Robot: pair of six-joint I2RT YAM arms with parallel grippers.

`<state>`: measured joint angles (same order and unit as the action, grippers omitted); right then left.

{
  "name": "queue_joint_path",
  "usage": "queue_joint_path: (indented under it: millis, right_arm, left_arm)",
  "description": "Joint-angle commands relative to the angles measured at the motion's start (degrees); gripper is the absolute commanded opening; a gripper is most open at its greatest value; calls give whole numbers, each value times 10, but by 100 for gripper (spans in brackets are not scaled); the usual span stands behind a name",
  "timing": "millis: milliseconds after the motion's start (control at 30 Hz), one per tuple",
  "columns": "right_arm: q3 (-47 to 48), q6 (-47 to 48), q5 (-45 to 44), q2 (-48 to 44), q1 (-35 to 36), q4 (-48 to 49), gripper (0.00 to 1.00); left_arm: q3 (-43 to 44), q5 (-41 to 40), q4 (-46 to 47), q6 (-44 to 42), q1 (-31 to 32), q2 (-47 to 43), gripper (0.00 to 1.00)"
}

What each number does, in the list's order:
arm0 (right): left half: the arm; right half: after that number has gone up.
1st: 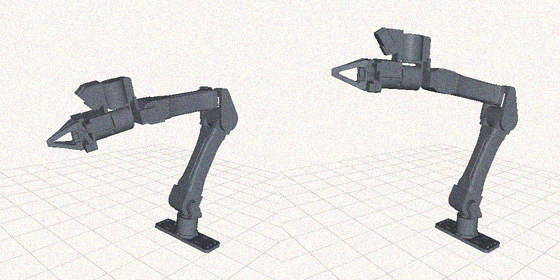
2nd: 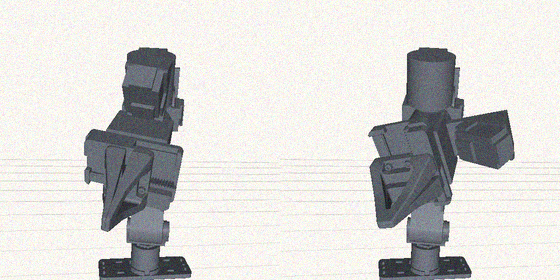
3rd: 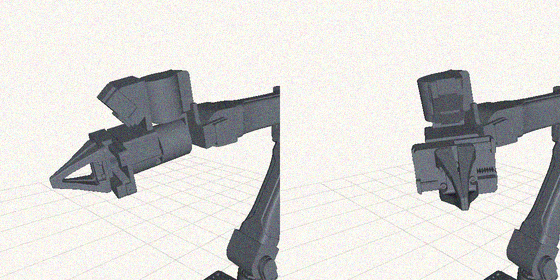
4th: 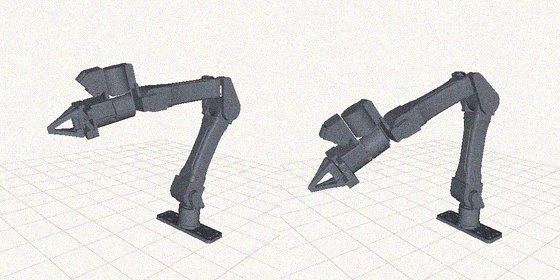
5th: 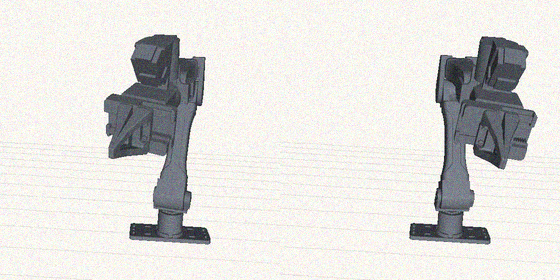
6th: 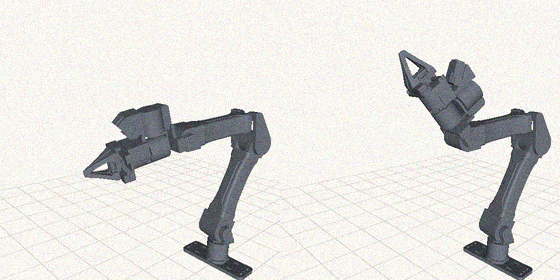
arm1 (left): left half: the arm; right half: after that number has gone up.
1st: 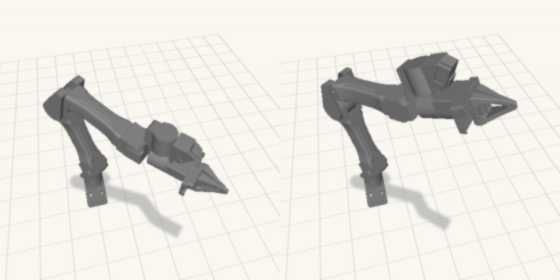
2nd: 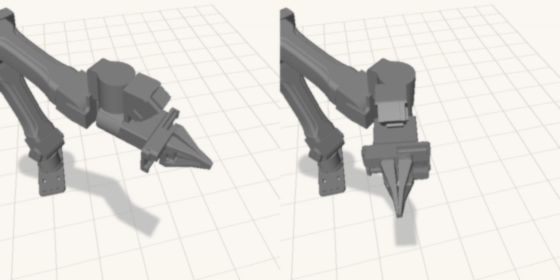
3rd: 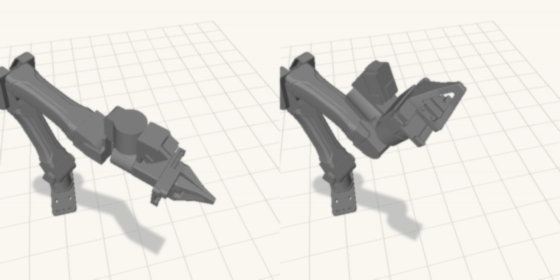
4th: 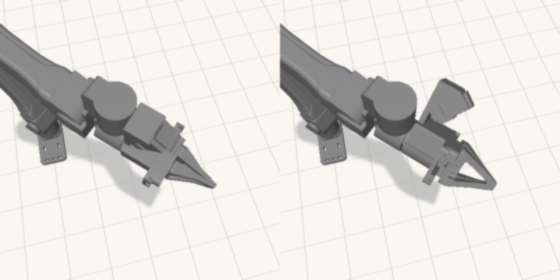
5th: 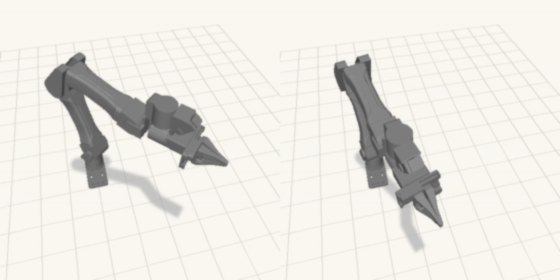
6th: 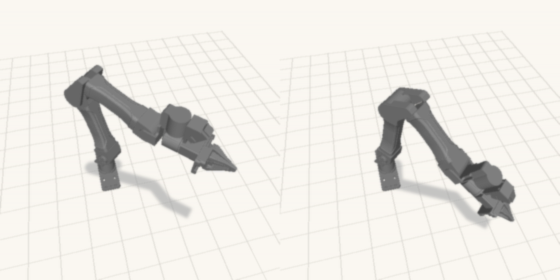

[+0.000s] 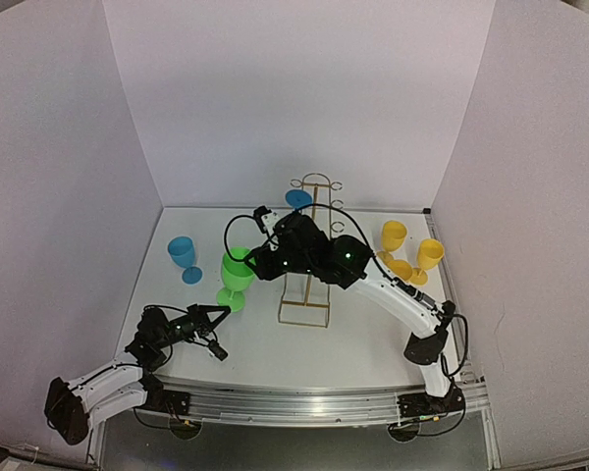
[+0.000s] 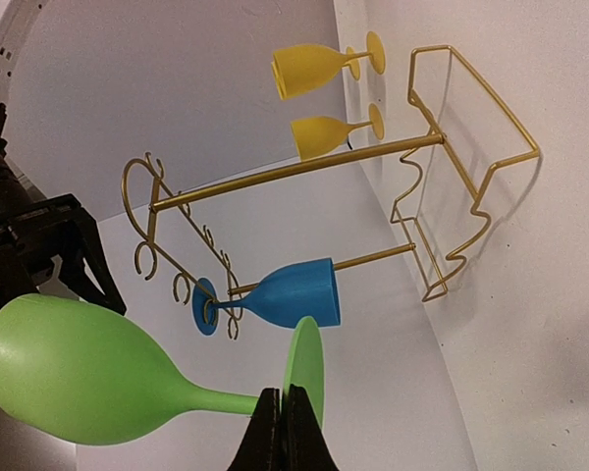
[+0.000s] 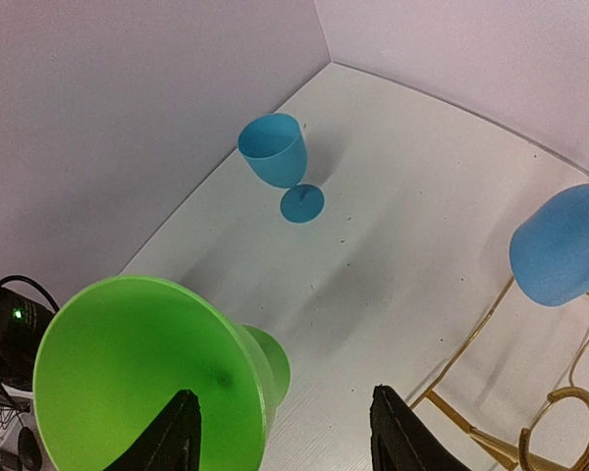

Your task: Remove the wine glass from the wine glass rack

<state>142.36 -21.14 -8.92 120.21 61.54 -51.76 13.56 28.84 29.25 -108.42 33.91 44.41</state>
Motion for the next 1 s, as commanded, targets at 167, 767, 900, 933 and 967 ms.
queue_joint_path:
  millis: [167,767,900,933,967]
  right_arm:
    - [49,-7,61,53,-1,-29,9]
    - [30,-22,-209,32,39,8,0]
    - [35,-37,-252,48,54,38,0]
    - [38,-41,-257,53,56,42,0]
    - [42,-46,-260,58,57,45,0]
  left_arm:
    - [37,-2,78,0,-1,30,0]
    - [443,-48,-682,685,-2,-1,90]
    - [576,-53,-719,944,-2,101,69]
    - [598,-54,-719,996,-2,121,69]
    - [626,-53,-723,1042,-2,140,70]
